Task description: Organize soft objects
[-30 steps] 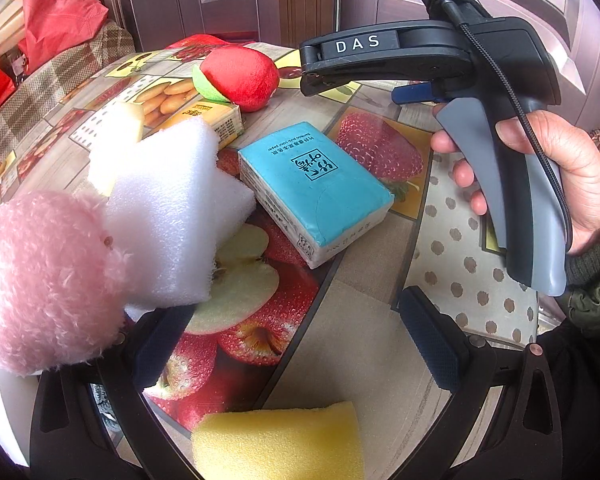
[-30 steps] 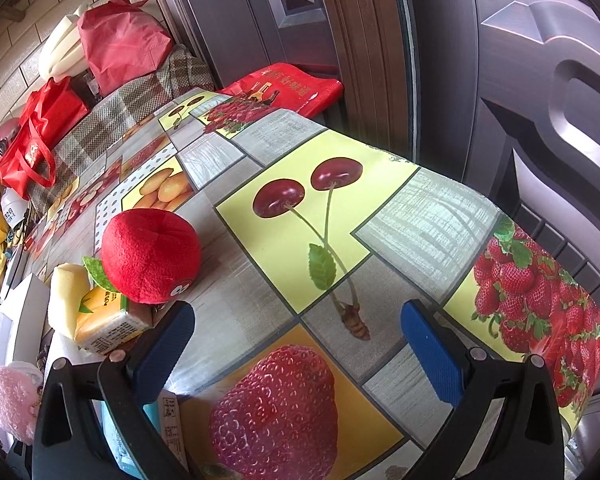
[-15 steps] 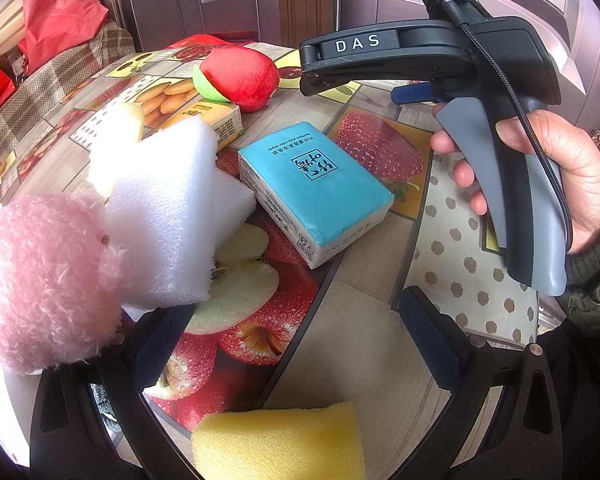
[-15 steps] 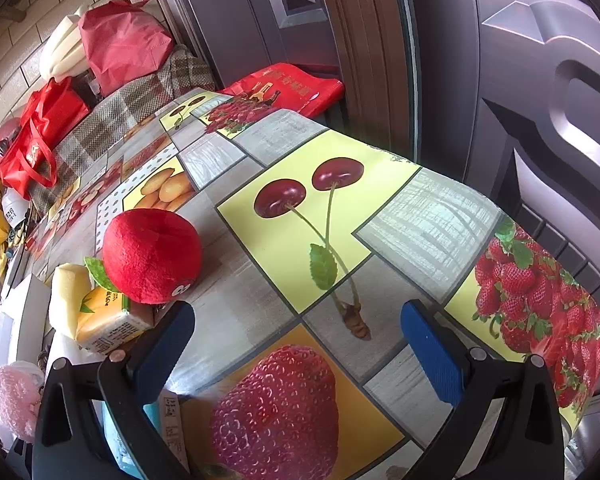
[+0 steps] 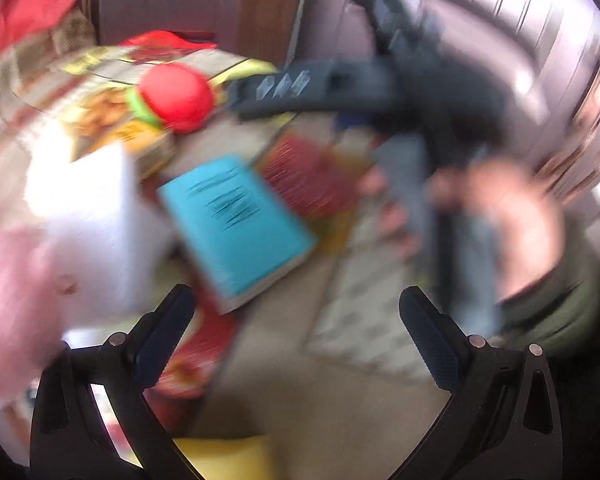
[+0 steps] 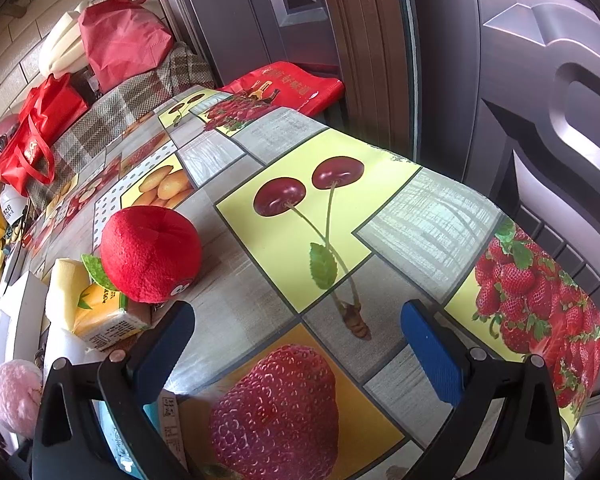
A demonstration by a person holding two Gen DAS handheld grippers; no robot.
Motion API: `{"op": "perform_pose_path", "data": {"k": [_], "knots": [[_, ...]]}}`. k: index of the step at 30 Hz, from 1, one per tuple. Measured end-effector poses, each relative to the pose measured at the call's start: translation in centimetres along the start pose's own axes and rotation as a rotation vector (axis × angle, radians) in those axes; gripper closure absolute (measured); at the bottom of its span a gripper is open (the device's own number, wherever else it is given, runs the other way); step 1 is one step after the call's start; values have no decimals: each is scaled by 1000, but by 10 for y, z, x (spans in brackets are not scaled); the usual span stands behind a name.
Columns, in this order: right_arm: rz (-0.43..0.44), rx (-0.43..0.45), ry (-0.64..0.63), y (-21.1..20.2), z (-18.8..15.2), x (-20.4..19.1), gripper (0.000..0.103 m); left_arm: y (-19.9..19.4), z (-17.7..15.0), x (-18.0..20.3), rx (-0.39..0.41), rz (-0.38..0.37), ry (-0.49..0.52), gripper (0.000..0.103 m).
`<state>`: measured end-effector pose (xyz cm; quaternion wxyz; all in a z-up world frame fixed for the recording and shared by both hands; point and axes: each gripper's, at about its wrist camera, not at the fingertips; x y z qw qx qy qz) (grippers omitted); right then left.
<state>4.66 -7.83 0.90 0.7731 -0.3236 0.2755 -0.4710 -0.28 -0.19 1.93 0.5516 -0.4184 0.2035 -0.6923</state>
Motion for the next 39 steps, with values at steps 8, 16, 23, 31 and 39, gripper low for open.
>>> {"op": "perform_pose_path", "data": {"k": [8, 16, 23, 31, 39], "knots": [[5, 2, 4, 0, 0, 1, 0, -60, 9, -35, 175, -614, -319, 1], [5, 2, 4, 0, 0, 0, 0, -111, 11, -48, 300, -1141, -448, 1], [3, 1, 2, 0, 0, 0, 0, -142, 3, -114, 471, -1496, -700, 1], [7, 3, 6, 0, 0, 0, 0, -171, -2, -126, 495, -1437, -636, 1], [15, 8, 11, 0, -1, 2, 0, -201, 7, -123, 477, -1527, -548, 1]]}}
Point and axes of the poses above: each gripper's, at about its wrist camera, not at the fingertips, and y roughly the way its jaws point, x to its right, z to its top, and after that the axes turned 7 degrees about -y, right-handed
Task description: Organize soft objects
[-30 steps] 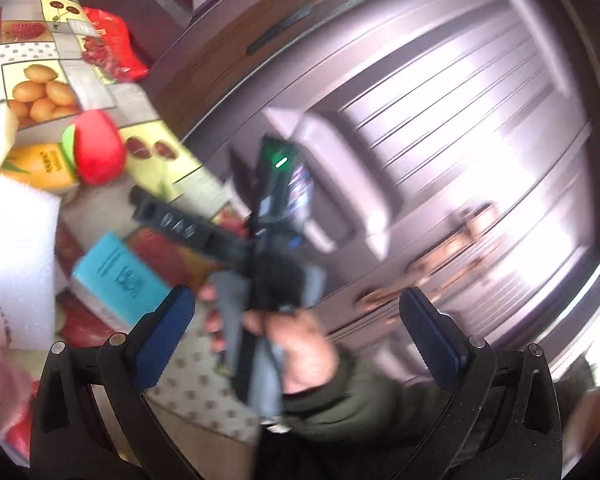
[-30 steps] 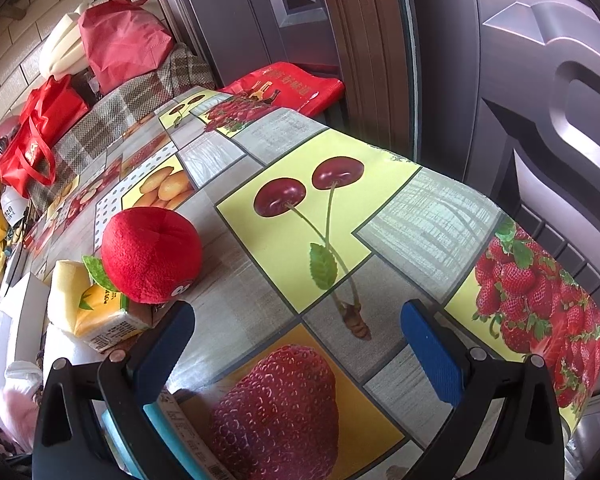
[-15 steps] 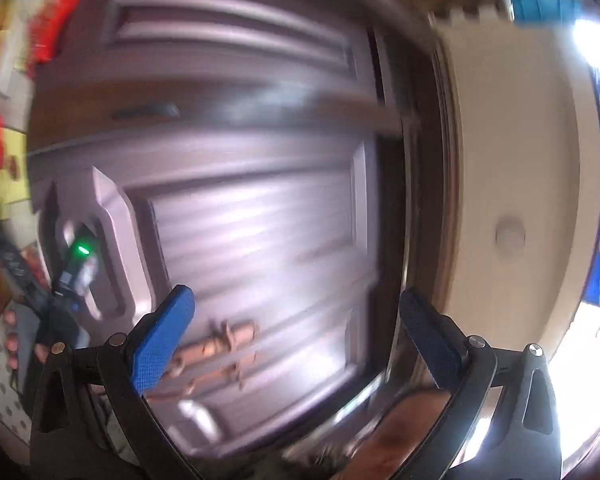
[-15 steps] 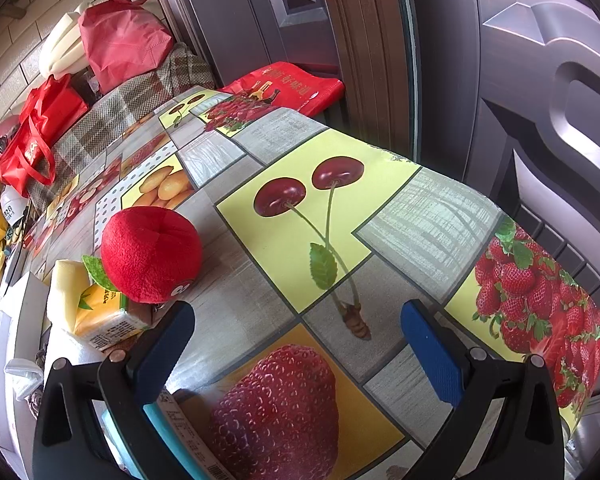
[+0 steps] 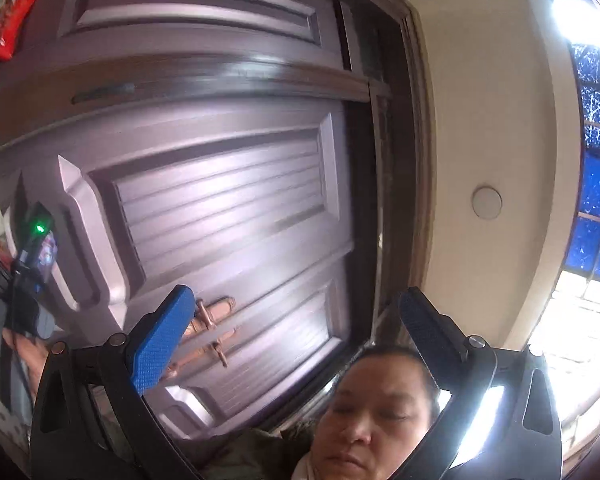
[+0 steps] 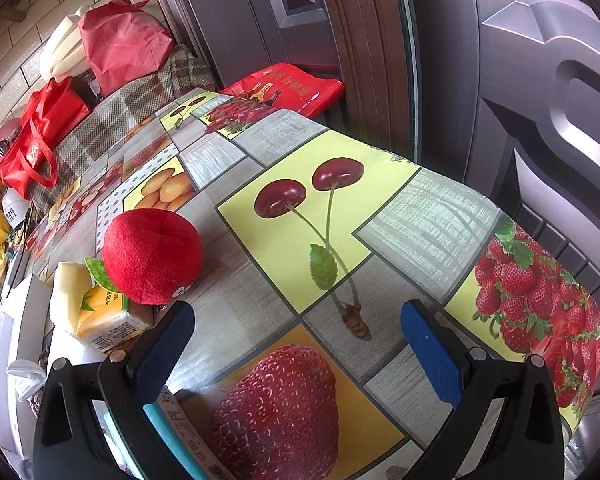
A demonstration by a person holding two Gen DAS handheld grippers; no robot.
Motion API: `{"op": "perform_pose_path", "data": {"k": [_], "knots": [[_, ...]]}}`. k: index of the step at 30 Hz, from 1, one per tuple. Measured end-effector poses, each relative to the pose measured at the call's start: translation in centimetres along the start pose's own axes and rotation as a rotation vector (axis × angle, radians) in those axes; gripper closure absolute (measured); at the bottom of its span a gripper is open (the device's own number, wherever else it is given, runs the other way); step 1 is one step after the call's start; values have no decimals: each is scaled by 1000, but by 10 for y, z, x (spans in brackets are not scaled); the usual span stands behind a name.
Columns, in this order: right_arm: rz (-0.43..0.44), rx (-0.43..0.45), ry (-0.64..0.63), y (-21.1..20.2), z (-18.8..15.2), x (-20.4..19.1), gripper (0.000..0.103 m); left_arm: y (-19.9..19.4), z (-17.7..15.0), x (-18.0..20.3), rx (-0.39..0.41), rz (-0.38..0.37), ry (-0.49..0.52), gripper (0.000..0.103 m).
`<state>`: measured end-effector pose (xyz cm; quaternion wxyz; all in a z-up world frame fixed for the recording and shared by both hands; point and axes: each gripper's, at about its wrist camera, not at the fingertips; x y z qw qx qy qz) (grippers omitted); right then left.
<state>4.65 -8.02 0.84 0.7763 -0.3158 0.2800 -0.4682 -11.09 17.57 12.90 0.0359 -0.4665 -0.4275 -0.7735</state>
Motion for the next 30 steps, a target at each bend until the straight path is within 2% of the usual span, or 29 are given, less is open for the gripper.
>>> {"op": "perform_pose_path", "data": {"k": [1, 2, 4, 5, 7, 8, 9, 11, 14, 16, 19, 21, 24, 27, 30], "knots": [[0, 2, 0, 0, 0, 1, 0, -7, -8, 0, 24, 97, 50, 1], [4, 4, 3, -1, 0, 1, 0, -12, -11, 6, 46, 238, 115, 1], [12, 7, 9, -1, 0, 3, 0, -15, -30, 26, 61, 623, 298, 1], [13, 7, 9, -1, 0, 4, 0, -17, -40, 37, 54, 848, 402, 1], [6, 3, 4, -1, 1, 3, 0, -20, -60, 41, 46, 1154, 521, 1], [3, 1, 0, -1, 1, 2, 0, -25, -67, 40, 52, 1265, 542, 0], [-1, -1, -5, -1, 1, 1, 0, -30, -75, 35, 52, 1318, 545, 0], [-1, -3, -10, 0, 1, -1, 0, -37, -85, 30, 12, 1356, 541, 0], [4, -1, -6, -1, 1, 1, 0, -11, -103, -3, -149, 1473, 569, 0], [5, 0, -6, -1, 1, 1, 0, 2, -117, -30, -252, 1511, 581, 0], [5, 0, -6, -1, 1, 1, 0, 10, -133, -67, -358, 1579, 509, 0], [6, 0, -5, -1, 1, 1, 0, 8, -137, -84, -366, 1646, 447, 0], [5, 0, -5, -1, 1, 0, 0, -4, -128, -98, -296, 1749, 342, 1], [15, 9, 0, -2, 1, 1, 0, -12, -116, -106, -246, 1749, 262, 1], [123, 51, -2, -12, -1, 6, 0, -3, -118, -114, -284, 1765, 279, 1]]}}
Point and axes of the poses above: each gripper's, at about its wrist camera, not at the fingertips, and y roughly the way its jaws point, x to its right, z to its top, and after that the axes turned 7 degrees about -y, right-handed
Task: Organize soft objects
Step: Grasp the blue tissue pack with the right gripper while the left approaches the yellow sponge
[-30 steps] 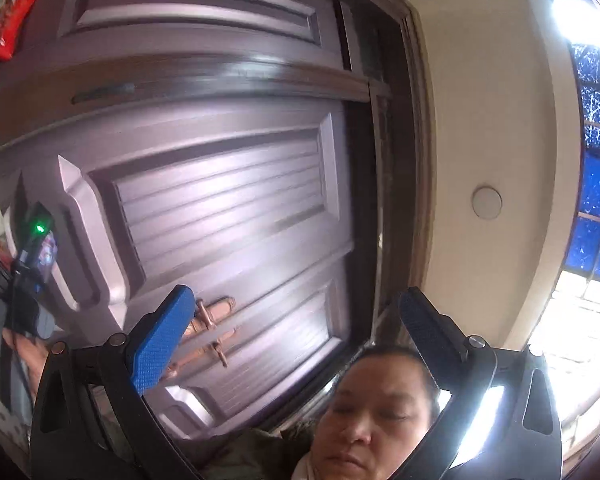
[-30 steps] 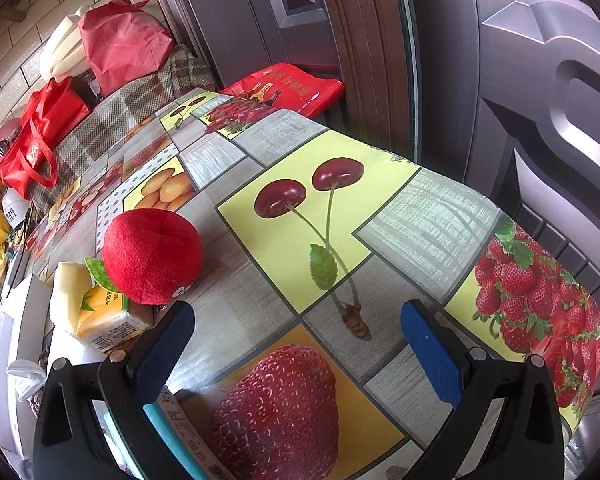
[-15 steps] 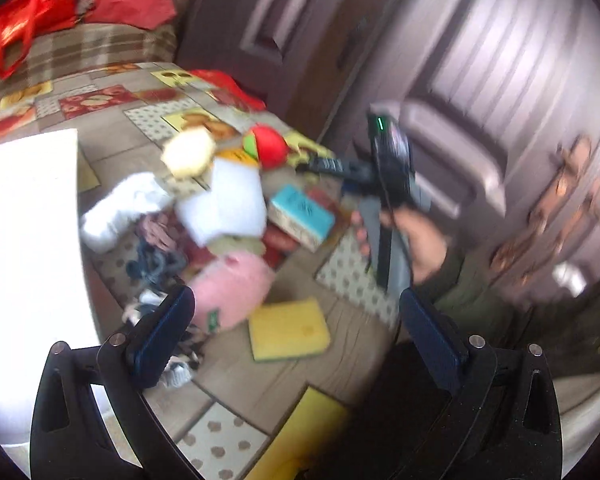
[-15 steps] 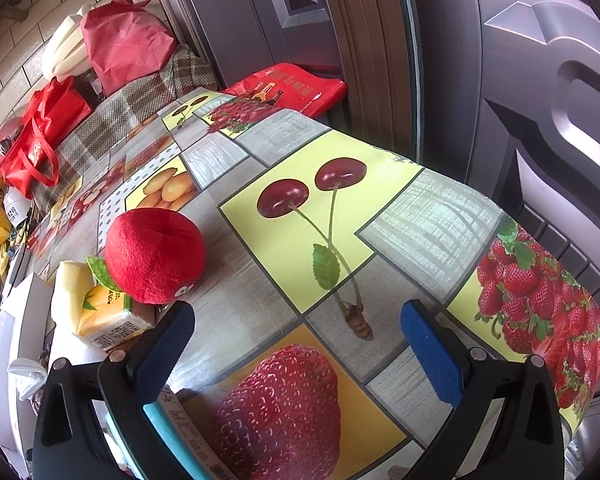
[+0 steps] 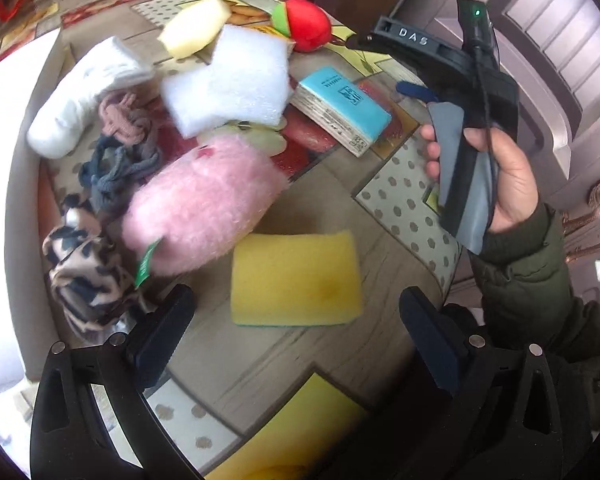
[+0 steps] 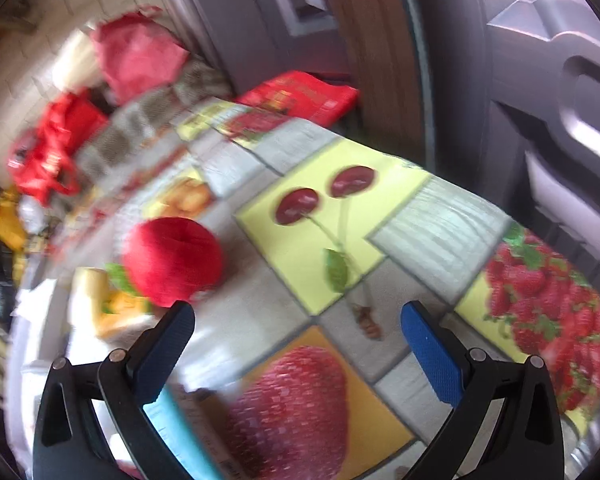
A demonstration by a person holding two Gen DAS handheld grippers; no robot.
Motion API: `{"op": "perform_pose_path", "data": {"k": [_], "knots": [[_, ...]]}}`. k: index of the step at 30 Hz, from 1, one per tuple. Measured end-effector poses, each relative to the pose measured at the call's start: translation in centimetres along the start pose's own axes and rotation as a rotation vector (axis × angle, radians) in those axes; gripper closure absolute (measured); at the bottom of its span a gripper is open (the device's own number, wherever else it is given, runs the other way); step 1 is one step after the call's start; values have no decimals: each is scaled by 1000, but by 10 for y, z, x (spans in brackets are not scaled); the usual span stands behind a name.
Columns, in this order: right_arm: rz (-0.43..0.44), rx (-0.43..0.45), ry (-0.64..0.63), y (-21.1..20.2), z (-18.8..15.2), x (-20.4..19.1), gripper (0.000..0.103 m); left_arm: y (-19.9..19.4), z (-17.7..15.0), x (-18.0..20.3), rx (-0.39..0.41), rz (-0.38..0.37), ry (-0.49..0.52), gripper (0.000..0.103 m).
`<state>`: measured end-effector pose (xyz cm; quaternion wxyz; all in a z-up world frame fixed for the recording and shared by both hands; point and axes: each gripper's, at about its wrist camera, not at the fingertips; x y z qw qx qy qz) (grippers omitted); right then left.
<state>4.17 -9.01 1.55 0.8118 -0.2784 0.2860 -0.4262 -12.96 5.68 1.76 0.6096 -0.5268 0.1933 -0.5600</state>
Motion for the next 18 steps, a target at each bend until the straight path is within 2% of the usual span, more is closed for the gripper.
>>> {"op": "perform_pose_path", "data": {"k": [2, 4, 6, 8, 10, 12, 14, 16, 18], "knots": [[92, 32, -64, -10, -2, -4, 0, 3, -1, 9, -5, 17, 42, 3], [149, 55, -170, -21, -4, -12, 0, 6, -1, 16, 0, 49, 90, 15], [154, 54, -328, -32, -9, -28, 0, 8, 2, 22, -2, 71, 132, 30], [173, 21, -464, -39, -19, -44, 0, 15, 6, 23, 1, 85, 178, 34], [191, -17, -534, -39, -27, -52, 0, 26, 10, 19, 13, 107, 216, 35], [174, -47, -596, -34, -35, -60, 0, 31, 18, 19, 31, 120, 240, 35], [155, -76, -641, -26, -40, -65, 10, 35, 30, 15, 56, 115, 233, 35], [166, -115, -664, -17, -44, -70, 27, 39, 41, 6, 93, 105, 241, 35], [169, -141, -690, -10, -47, -75, 33, 38, 48, -1, 128, 111, 234, 35]]}}
Point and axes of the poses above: each gripper's, at about its wrist camera, not at the fingertips, and y roughly the way its jaws point, x to its right, z to its top, and after that the axes turned 7 degrees about -y, right-handed
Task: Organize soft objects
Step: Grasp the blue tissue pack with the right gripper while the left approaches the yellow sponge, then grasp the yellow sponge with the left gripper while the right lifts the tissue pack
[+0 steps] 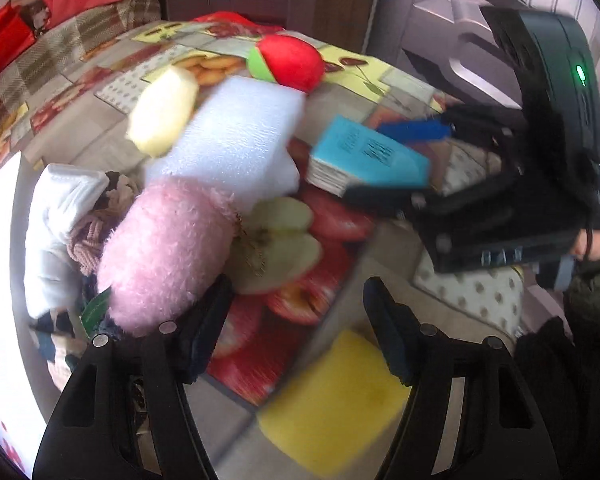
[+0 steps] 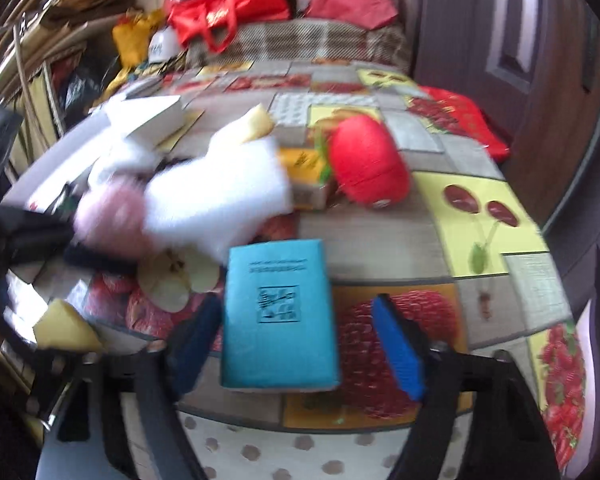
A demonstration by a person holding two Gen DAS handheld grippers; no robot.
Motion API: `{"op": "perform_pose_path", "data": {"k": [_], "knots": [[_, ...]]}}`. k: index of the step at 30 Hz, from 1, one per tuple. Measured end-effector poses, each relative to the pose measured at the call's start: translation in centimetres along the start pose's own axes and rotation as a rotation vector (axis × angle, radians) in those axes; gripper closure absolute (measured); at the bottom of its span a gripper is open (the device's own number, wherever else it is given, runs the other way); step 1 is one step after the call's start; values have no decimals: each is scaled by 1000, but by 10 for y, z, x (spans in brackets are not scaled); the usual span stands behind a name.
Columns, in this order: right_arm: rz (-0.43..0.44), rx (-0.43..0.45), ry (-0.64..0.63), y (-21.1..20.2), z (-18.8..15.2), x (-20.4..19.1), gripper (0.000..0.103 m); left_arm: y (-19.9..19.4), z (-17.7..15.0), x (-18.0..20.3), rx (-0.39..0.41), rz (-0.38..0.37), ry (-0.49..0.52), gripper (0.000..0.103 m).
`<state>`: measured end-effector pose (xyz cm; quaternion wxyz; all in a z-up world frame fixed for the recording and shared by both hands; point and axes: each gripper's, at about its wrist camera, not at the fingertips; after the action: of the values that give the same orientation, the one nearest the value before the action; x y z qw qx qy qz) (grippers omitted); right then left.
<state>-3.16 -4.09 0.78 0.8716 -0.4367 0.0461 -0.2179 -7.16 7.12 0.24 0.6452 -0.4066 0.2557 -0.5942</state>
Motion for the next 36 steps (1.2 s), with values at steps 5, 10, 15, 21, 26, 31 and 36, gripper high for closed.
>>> {"op": "perform_pose_path", "data": {"k": [5, 10, 15, 21, 26, 31, 36], "knots": [[-14, 3, -28, 3, 0, -2, 52, -31, -3, -9, 12, -118, -88, 35], [9, 28, 2, 0, -3, 4, 52, -58, -28, 7, 9, -120, -46, 34], [23, 69, 70, -11, -6, 14, 52, -37, -38, 18, -43, -24, 9, 35], [30, 144, 118, -32, -5, 23, 52, -31, -45, 25, -53, -18, 81, 59], [63, 269, 157, -52, 4, 25, 52, -36, -48, 11, -17, -52, 16, 64], [74, 309, 156, -59, 10, 19, 52, -38, -50, 15, -14, -40, 14, 64], [93, 301, 172, -56, 9, 21, 52, -35, -44, 11, 1, -15, 9, 63]]}}
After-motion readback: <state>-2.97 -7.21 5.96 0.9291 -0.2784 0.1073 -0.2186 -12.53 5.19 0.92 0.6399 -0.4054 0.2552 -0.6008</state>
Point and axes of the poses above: each gripper's, at about its wrist camera, not at the fingertips, and y roughly the way its jaws point, x to its right, z to its top, and after that the axes turned 7 degrees about -y, right-handed
